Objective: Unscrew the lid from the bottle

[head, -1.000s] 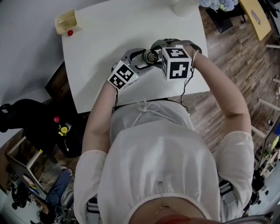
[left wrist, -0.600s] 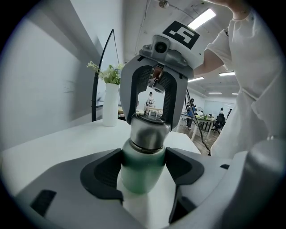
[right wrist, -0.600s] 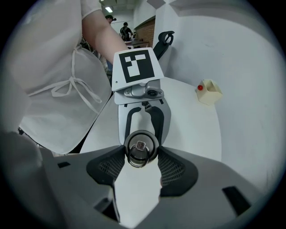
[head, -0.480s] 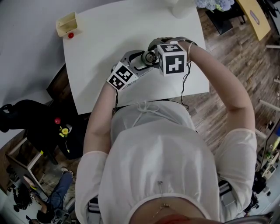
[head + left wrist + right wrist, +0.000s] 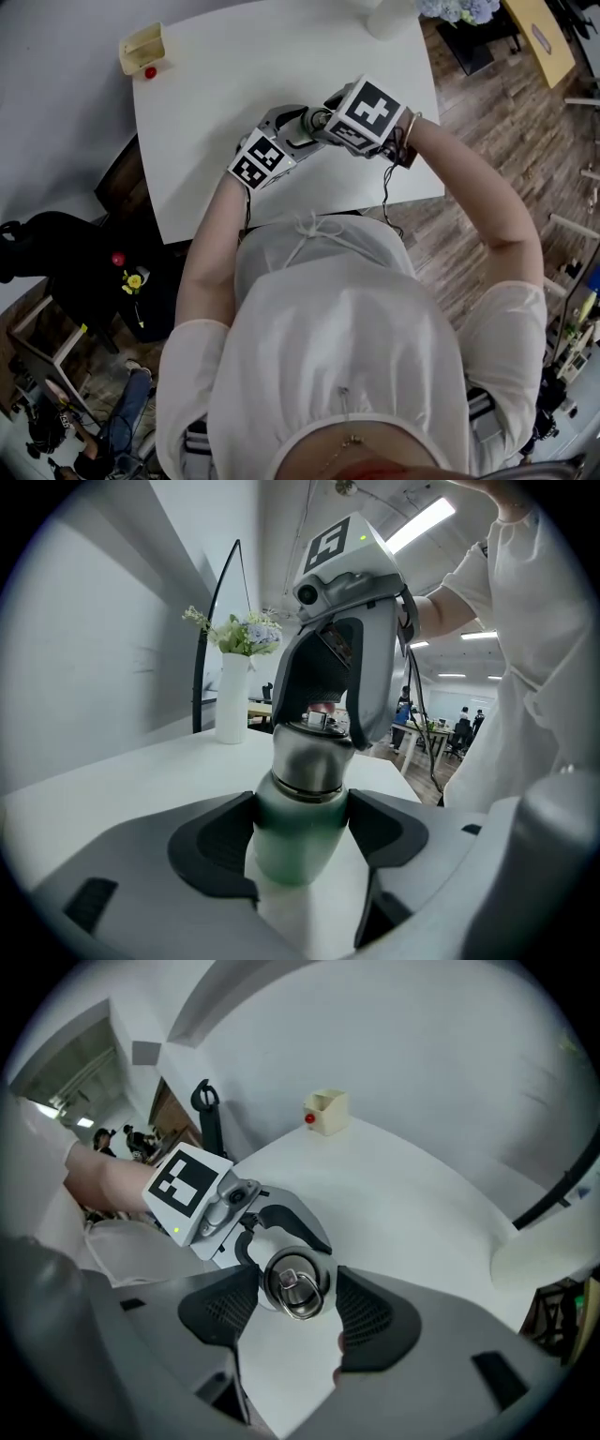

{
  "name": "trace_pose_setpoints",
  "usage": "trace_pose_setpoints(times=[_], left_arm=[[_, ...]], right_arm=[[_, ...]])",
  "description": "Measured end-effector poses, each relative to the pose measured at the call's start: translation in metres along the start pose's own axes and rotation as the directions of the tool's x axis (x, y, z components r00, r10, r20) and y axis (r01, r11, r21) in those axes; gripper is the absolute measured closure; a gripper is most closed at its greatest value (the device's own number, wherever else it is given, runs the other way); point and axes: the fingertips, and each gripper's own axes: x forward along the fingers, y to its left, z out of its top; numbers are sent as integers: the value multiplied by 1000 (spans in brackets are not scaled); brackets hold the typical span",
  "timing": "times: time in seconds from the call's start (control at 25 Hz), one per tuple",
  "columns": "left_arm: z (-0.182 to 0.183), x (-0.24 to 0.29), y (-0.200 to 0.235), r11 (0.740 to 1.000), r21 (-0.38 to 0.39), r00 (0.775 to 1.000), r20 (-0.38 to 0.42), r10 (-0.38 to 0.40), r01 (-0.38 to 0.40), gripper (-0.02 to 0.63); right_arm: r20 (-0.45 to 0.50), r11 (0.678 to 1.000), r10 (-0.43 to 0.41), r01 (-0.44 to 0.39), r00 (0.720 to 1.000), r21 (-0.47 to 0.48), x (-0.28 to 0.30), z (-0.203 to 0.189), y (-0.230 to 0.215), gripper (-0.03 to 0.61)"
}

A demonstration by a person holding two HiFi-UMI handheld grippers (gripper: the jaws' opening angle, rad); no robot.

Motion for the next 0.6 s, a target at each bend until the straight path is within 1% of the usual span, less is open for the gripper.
trace_pose_setpoints(times=[0.12, 0.2, 0.28, 0.44, 0.52, 0.6], left_arm=[[-2, 0, 1, 1000, -4, 1000, -1, -1, 1, 282], [-1, 1, 1, 1000, -7, 1000, 1, -3, 3, 281], [0, 2, 0, 1000, -11, 1000, 1, -3, 3, 281], [0, 3, 0, 1000, -15, 1000, -9, -1, 1, 281], [0, 3, 1, 1000, -8, 1000, -14, 3, -3, 281], [-1, 3, 2, 1000, -2, 1000, -15, 6, -6, 281]], right_arm=[[6, 999, -17, 17, 1000, 27, 4, 1, 1, 341], [2, 1000, -19, 19, 1000, 13, 5, 1, 1, 339], [-6, 1000, -17, 17, 1000, -22, 3, 0, 0, 339], [-41, 988, 4, -11, 999, -157, 4, -1, 2, 339], [-71, 965, 30, -48, 997, -259, 5, -1, 7, 339], [-119, 926, 48, -89, 992, -366, 4, -1, 11, 339]])
